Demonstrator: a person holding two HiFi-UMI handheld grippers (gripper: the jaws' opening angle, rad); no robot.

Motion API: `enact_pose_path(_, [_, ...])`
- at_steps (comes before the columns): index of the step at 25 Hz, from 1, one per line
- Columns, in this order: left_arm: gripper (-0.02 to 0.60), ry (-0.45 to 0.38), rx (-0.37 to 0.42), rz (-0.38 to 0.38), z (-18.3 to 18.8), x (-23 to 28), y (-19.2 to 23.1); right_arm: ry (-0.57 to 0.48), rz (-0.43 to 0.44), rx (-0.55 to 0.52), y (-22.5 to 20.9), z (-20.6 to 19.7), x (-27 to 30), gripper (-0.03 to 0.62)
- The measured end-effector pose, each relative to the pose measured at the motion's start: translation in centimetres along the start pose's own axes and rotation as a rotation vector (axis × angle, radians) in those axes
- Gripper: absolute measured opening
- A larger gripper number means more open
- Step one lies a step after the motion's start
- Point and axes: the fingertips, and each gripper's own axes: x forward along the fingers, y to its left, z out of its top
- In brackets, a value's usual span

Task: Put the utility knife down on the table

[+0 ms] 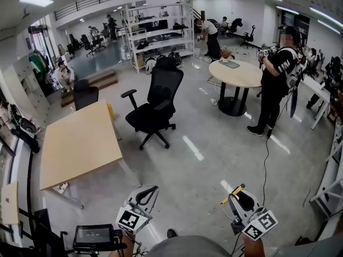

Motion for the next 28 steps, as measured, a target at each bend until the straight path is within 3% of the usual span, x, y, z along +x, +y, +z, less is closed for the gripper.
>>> enact_pose_path(13, [0.005, -0.019, -0.013, -0.037, -3.2, 2.6, 9.7, -0.009, -0.046, -0.011, -0.2, -1.1, 10.1, 0.117])
enact_pose_path(20, [0.005, -0.025, -0.051, -0.029, -4.6, 3.2, 12.4, 0.031, -0.05, -0.013, -0.2, -1.7, 13.1, 0.117])
enact_pose_path(28, [0.005, 0.011, -0.073, -0.021, -5.7, 6.7, 13.6, 0.053, -0.039, 0.004, -4.1, -1.5, 15.9, 0.117])
